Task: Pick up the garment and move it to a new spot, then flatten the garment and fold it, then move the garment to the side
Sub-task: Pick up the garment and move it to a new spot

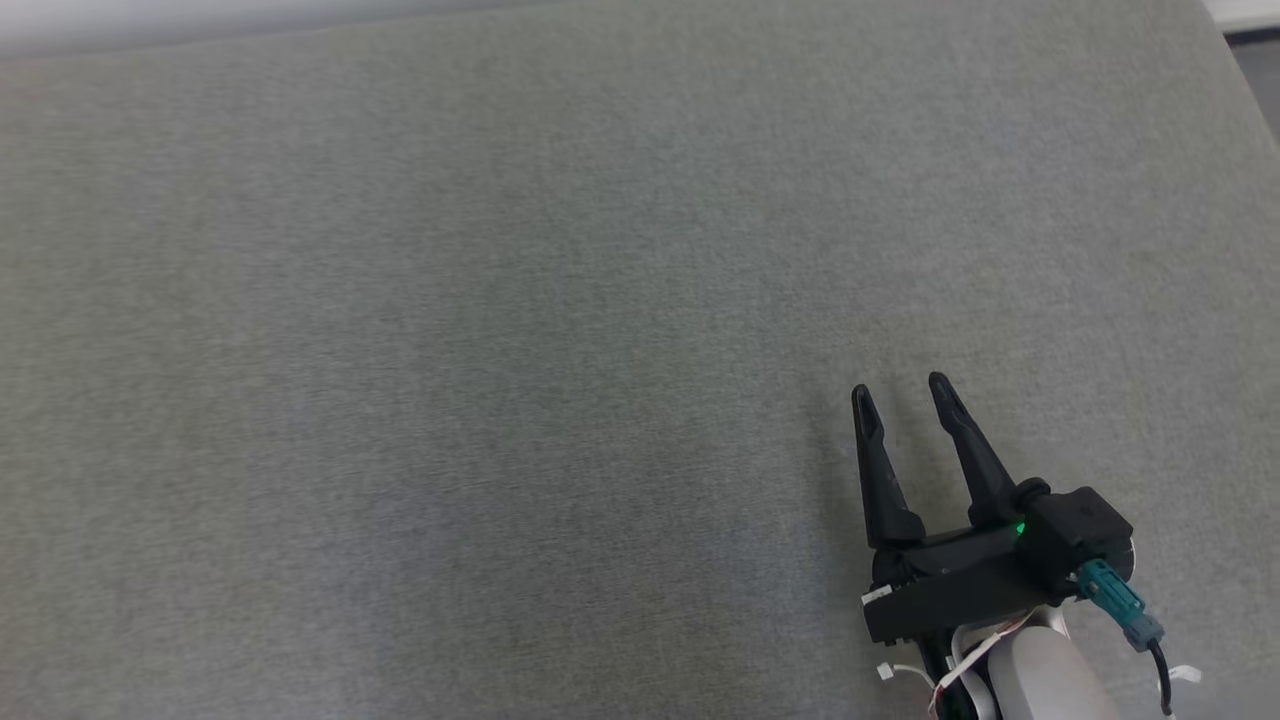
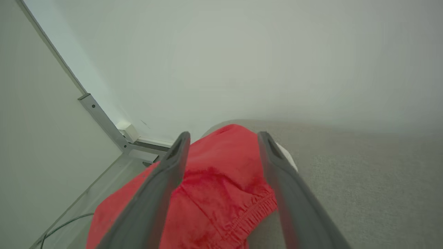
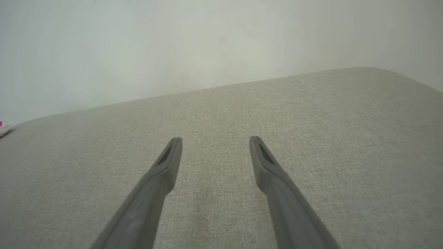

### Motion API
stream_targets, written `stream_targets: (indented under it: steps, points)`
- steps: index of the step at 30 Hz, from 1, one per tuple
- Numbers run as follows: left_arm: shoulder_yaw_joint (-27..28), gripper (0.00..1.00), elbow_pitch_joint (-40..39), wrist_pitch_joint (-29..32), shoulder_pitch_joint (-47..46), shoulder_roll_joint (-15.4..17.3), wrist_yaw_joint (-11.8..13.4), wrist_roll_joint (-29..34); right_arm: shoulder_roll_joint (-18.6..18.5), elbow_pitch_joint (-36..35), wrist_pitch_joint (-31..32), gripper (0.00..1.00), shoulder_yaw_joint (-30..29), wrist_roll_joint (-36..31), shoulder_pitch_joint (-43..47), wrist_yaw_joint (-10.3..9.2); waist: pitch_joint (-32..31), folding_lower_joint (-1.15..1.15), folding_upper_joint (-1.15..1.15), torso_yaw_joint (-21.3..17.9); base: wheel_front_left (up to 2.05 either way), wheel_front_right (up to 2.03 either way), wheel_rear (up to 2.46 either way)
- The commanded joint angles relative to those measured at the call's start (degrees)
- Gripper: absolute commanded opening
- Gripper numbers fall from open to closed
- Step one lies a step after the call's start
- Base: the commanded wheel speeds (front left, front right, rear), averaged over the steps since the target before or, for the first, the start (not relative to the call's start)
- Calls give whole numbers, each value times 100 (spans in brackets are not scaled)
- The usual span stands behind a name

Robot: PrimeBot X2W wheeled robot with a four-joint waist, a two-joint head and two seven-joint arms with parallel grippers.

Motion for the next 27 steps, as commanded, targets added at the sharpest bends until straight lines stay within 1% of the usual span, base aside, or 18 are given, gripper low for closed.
stream_targets:
  steps: [1,6,7,9,12,16,17,18,19,22,23,24,27]
  points:
    - [6,100,100,95,-103,103,25,24,10,-43,-4,100,10,20,-97,19,388,-2,-2,-385,0,0,0]
    - [-101,100,555,713,-314,458,78,109,10,-136,-4,100,-32,17,-151,19,563,-2,-2,-465,0,0,0]
    - [-181,100,623,845,-316,553,74,206,7,-157,-4,100,-42,8,-172,19,597,-2,-2,-476,0,0,0]
    - [-186,100,748,1128,-417,653,81,164,10,-205,-4,100,-57,-10,-204,19,672,-2,-2,-485,0,0,0]
    - [-309,100,800,1355,-501,796,61,235,9,-247,-4,100,-85,-28,-197,19,743,-2,-2,-483,0,0,0]
    - [-412,100,955,1801,-635,852,112,264,9,-251,-4,100,-87,-39,-204,19,764,-2,-2,-478,0,0,0]
    - [-425,100,1022,1961,-662,872,158,269,9,-242,-4,100,-73,-39,-211,19,759,-2,-2,-482,0,0,0]
    - [-449,100,1135,2249,-712,884,233,268,8,-240,-4,100,-51,-31,-219,19,750,-2,-2,-491,0,0,0]
    - [-461,100,1177,2364,-734,886,251,264,9,-243,-4,100,-40,-30,-220,19,745,-2,-2,-496,0,0,0]
    - [-555,100,1161,2464,-746,892,289,322,9,-262,-4,100,-27,-46,-221,19,728,-2,-2,-505,0,0,0]
    - [-572,87,1150,2461,-737,890,288,327,9,-265,-4,100,-30,-51,-217,19,722,-2,-2,-505,0,0,0]
    - [-586,0,1143,2464,-731,877,289,323,9,-265,-4,100,-34,-55,-214,19,715,-2,-2,-502,0,0,0]
    - [-674,0,1106,2424,-686,866,249,368,9,-254,-4,100,-47,-70,-200,19,690,-2,-2,-497,0,0,0]
